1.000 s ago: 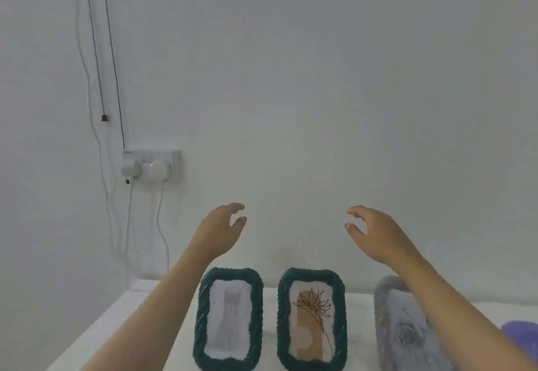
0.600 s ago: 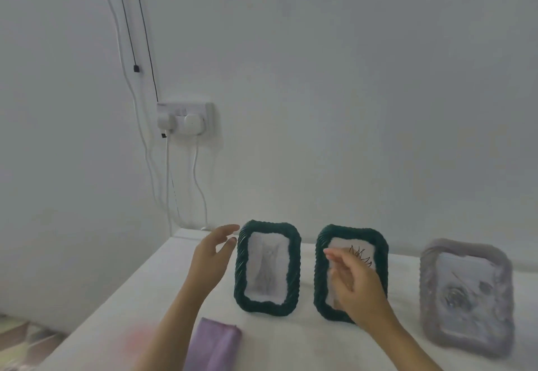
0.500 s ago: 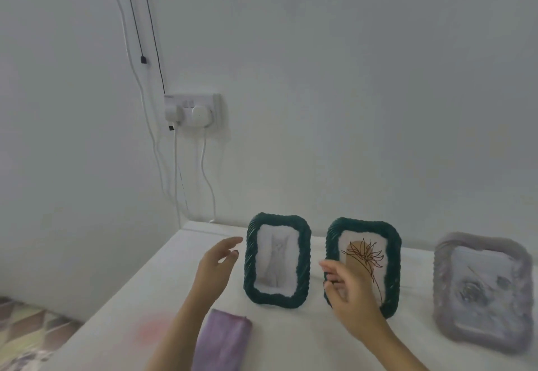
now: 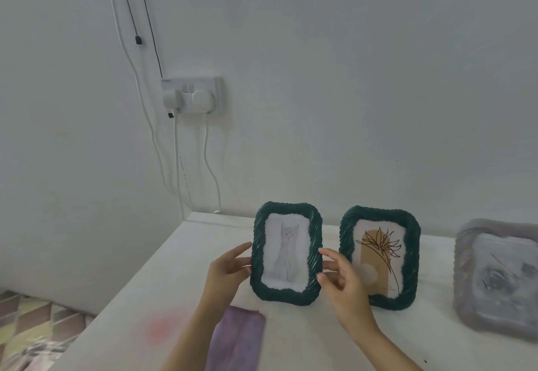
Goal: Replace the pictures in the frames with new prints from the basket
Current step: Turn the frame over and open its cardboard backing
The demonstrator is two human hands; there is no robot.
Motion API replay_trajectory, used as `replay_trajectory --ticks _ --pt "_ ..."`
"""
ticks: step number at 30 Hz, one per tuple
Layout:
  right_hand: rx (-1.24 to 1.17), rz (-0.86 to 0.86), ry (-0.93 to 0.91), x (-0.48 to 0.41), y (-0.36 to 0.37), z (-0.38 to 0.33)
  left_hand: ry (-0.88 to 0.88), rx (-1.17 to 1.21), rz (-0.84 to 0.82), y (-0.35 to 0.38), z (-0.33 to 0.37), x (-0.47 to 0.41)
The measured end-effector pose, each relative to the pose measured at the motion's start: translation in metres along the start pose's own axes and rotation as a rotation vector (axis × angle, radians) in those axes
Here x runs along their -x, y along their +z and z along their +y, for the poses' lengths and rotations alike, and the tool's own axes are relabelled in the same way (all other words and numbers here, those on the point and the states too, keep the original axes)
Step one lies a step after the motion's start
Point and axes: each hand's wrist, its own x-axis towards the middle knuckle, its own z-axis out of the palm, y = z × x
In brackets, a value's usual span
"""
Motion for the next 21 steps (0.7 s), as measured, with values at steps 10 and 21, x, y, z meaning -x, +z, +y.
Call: replay_trajectory --ticks 10,21 --pt "-0.250 0.038 0.013 0.035 -0.049 -0.044 0.065 0.132 -0.130 0.022 0.031 0.037" --pt "-0.028 0.166 -0.147 0.094 -0.110 -0.087 0.241 -0.171 -0.299 0.096 0.063 0.086"
